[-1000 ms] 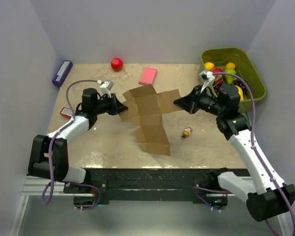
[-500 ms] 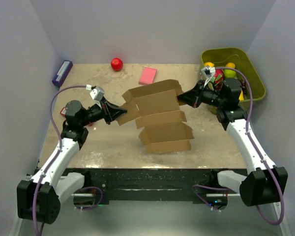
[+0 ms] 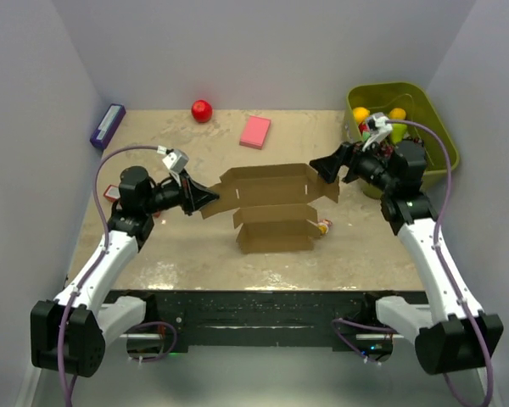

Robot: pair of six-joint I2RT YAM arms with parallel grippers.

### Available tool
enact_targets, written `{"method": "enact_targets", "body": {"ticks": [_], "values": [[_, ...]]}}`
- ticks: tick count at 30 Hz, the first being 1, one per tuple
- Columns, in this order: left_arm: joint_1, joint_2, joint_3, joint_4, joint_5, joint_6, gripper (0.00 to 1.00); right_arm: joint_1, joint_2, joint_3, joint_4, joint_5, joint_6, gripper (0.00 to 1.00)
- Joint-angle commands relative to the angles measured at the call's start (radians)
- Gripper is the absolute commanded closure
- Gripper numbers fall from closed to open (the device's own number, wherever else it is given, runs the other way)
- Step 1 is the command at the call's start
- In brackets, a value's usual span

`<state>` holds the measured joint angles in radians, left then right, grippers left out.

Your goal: Fold the paper box

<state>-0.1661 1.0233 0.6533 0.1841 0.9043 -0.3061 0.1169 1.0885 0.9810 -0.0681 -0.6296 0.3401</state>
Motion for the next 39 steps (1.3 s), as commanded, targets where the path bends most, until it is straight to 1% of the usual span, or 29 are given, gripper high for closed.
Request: {"method": "enact_targets", "body": {"ticks": [1,2,5,6,8,10,12,13,14,16,18,19,22,26,30,32,35,36,39], "values": [[0.004,0.023,0.072,-0.126,-0.048,0.076,1.0,0.003,-0.166,0.012,-0.033,0.243,-0.065,0.01],[0.004,0.026,0.077,-0.142,-0.041,0.088,1.0,0.003,-0.203,0.021,-0.053,0.257,-0.07,0.01],[0.004,0.044,0.08,-0.143,0.001,0.091,1.0,0.03,-0.228,0.048,-0.058,0.194,-0.075,0.01],[0.004,0.052,0.081,-0.143,0.019,0.091,1.0,0.047,-0.24,0.048,-0.046,0.159,-0.085,0.01],[0.004,0.081,0.089,-0.14,0.091,0.085,1.0,0.114,-0.245,0.051,-0.033,0.148,-0.153,0.01],[0.004,0.104,0.095,-0.129,0.166,0.081,1.0,0.192,-0.199,0.079,-0.07,0.142,-0.234,0.01],[0.004,0.107,0.095,-0.126,0.194,0.082,1.0,0.243,-0.147,0.136,-0.139,0.133,-0.285,0.01],[0.004,0.106,0.095,-0.124,0.206,0.082,1.0,0.294,-0.1,0.169,-0.157,0.142,-0.333,0.02],[0.004,0.104,0.095,-0.127,0.211,0.09,1.0,0.314,-0.072,0.183,-0.191,0.154,-0.372,0.02],[0.004,0.098,0.097,-0.13,0.231,0.096,1.0,0.358,0.002,0.22,-0.209,0.16,-0.445,0.02],[0.004,0.098,0.097,-0.136,0.24,0.105,1.0,0.372,0.049,0.24,-0.231,0.15,-0.496,0.03],[0.004,0.1,0.098,-0.14,0.245,0.108,1.0,0.388,0.103,0.258,-0.237,0.142,-0.544,0.04],[0.004,0.104,0.106,-0.161,0.252,0.127,1.0,0.411,0.168,0.281,-0.246,0.134,-0.614,0.06],[0.004,0.109,0.108,-0.167,0.272,0.134,1.0,0.423,0.243,0.298,-0.214,0.099,-0.664,0.05],[0.004,0.112,0.106,-0.166,0.295,0.137,1.0,0.425,0.3,0.34,-0.266,0.053,-0.697,0.04],[0.002,0.115,0.108,-0.161,0.309,0.136,1.0,0.426,0.312,0.341,-0.282,0.051,-0.707,0.06],[0.002,0.113,0.111,-0.163,0.306,0.139,1.0,0.429,0.329,0.338,-0.305,0.038,-0.716,0.17],[0.002,0.113,0.112,-0.166,0.298,0.142,1.0,0.428,0.332,0.338,-0.305,0.031,-0.711,0.26],[0.002,0.115,0.121,-0.182,0.274,0.159,1.0,0.429,0.329,0.317,-0.282,0.022,-0.678,0.37]]}}
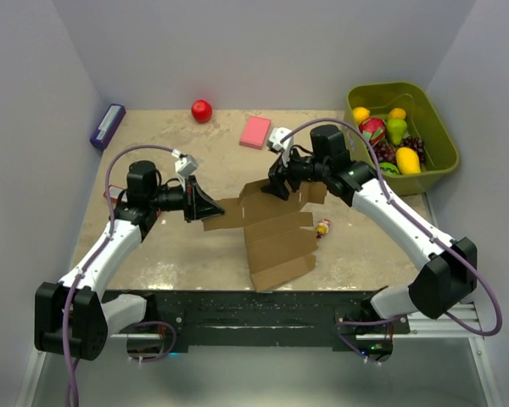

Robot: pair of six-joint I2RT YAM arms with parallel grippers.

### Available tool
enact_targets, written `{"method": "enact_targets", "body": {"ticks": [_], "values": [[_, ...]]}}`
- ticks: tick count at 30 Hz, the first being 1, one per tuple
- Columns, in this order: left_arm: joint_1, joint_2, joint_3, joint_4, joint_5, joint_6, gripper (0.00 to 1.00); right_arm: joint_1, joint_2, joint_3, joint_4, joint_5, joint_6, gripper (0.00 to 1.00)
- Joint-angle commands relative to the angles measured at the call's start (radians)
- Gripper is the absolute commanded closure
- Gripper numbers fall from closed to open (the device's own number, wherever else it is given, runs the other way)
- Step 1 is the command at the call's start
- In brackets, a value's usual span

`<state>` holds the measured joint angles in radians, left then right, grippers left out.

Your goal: Fold the paper box

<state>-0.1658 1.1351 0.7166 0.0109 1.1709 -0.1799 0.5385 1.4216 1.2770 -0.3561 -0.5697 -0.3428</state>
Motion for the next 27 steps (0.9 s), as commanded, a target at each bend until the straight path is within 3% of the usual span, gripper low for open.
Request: {"method": "enact_targets", "body": {"ticks": [1,10,11,12,14,15,19,23,27], "values": [[0.002,0.003,0.061,-0.009,-0.005,0.042,1.0,0.008,0.0,0.022,-0.006,-0.038,0.007,0.45],[0.005,0.029,0.075,-0.051,-0.148,0.033,0.98,0.008,0.033,-0.011,0.005,-0.045,0.048,0.86],[0.006,0.041,0.075,-0.043,-0.163,0.03,0.9,0.009,0.031,-0.021,0.015,-0.042,0.054,0.9],[0.006,0.048,0.086,-0.046,-0.209,0.03,0.7,0.015,0.031,-0.03,0.028,-0.024,0.068,0.93],[0.008,0.058,0.119,-0.096,-0.281,0.055,0.51,0.02,0.025,-0.062,0.075,0.017,0.094,0.99],[0.008,0.057,0.13,-0.112,-0.374,0.065,0.41,0.026,0.023,-0.076,0.092,0.071,0.123,1.0],[0.006,0.016,0.139,-0.103,-0.585,0.076,0.32,0.04,-0.003,-0.177,0.222,0.175,0.177,1.0],[-0.014,-0.023,0.135,-0.026,-0.582,0.065,0.28,0.054,-0.02,-0.215,0.247,0.254,0.186,1.0],[-0.096,0.043,0.19,0.009,-0.54,0.103,0.27,0.067,-0.016,-0.216,0.241,0.254,0.188,1.0]]}}
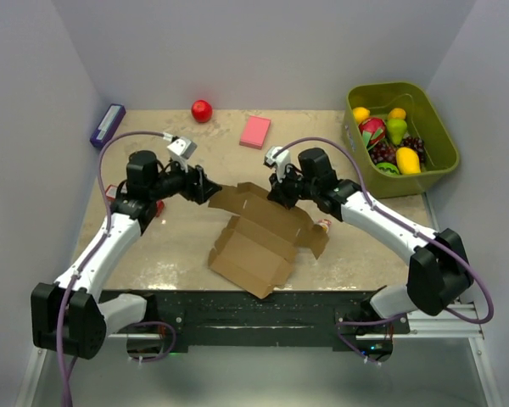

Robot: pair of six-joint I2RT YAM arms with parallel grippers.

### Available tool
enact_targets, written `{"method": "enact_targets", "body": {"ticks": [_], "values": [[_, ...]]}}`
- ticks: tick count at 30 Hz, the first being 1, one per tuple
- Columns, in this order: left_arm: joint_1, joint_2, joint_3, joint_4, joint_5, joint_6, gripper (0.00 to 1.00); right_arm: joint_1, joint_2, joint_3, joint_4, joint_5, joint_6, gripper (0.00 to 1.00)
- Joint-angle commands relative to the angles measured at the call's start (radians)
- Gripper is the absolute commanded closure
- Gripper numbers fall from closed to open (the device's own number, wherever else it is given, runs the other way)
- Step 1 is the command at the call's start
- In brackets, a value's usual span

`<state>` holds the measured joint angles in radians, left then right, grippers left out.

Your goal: Fold the paper box

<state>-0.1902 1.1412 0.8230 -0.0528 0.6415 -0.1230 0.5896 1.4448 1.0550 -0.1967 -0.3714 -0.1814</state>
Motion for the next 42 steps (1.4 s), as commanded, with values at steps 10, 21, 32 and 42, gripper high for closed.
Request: {"method": "enact_targets", "body": {"ticks": [10,21,32,42], "values": [[-0.261,0.181,0.176,0.025,-0.155,0.154,0.3,0.022,-0.037,0.008,0.074,0.029,0.028,1.0],[-0.321,0.255,0.174,0.037,-0.128,0.134,0.44,0.024,-0.037,0.008,0.074,0.034,0.023,1.0],[-0.357,0.313,0.16,0.126,-0.083,0.056,0.46,0.026,-0.02,0.016,0.077,0.032,0.023,1.0],[-0.379,0.367,0.153,0.258,-0.058,-0.075,0.47,0.024,-0.018,0.011,0.077,0.038,0.025,1.0]]}}
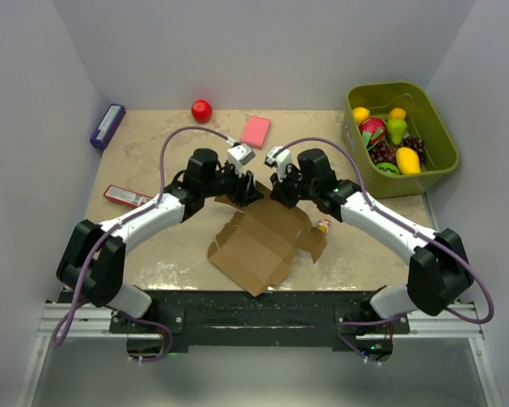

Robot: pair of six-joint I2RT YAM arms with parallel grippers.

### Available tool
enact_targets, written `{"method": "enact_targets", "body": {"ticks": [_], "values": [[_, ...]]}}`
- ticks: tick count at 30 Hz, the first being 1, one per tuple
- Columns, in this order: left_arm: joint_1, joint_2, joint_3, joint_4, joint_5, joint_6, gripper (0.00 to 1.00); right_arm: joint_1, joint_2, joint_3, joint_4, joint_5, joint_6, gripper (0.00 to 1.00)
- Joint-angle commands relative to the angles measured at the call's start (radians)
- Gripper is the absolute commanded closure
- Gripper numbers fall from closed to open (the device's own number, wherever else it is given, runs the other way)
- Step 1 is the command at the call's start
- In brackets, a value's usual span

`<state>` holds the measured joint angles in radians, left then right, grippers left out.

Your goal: Fold the paper box

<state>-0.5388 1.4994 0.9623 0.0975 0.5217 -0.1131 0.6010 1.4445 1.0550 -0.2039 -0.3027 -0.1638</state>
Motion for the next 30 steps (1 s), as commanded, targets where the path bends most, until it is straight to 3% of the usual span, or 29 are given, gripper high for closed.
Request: {"method": "enact_targets", "body": {"ticks": [1,4,9,14,18,23,30], "values": [[-0.032,0.005,0.01,0.11,0.06,-0.092,0.47,0.013,-0.018,0.01,0.083,-0.017,0.007,1.0],[-0.035,-0.025,-0.007,0.091,0.008,-0.108,0.43,0.013,-0.016,0.011,0.08,0.013,0.007,1.0],[-0.033,-0.134,-0.054,-0.001,-0.247,-0.125,0.29,0.013,-0.01,0.007,0.07,0.033,0.006,1.0],[-0.032,-0.295,-0.262,0.015,-0.426,-0.215,0.25,0.011,-0.001,0.017,0.052,0.037,0.006,1.0],[-0.033,-0.39,-0.394,0.014,-0.48,-0.264,0.25,0.011,-0.006,0.014,0.058,0.033,0.006,1.0],[-0.033,-0.367,-0.433,0.039,-0.505,-0.257,0.26,0.011,-0.01,0.013,0.06,0.024,0.004,1.0],[-0.033,-0.207,-0.341,0.064,-0.519,-0.191,0.34,0.011,-0.007,0.014,0.055,0.014,0.004,1.0]]}}
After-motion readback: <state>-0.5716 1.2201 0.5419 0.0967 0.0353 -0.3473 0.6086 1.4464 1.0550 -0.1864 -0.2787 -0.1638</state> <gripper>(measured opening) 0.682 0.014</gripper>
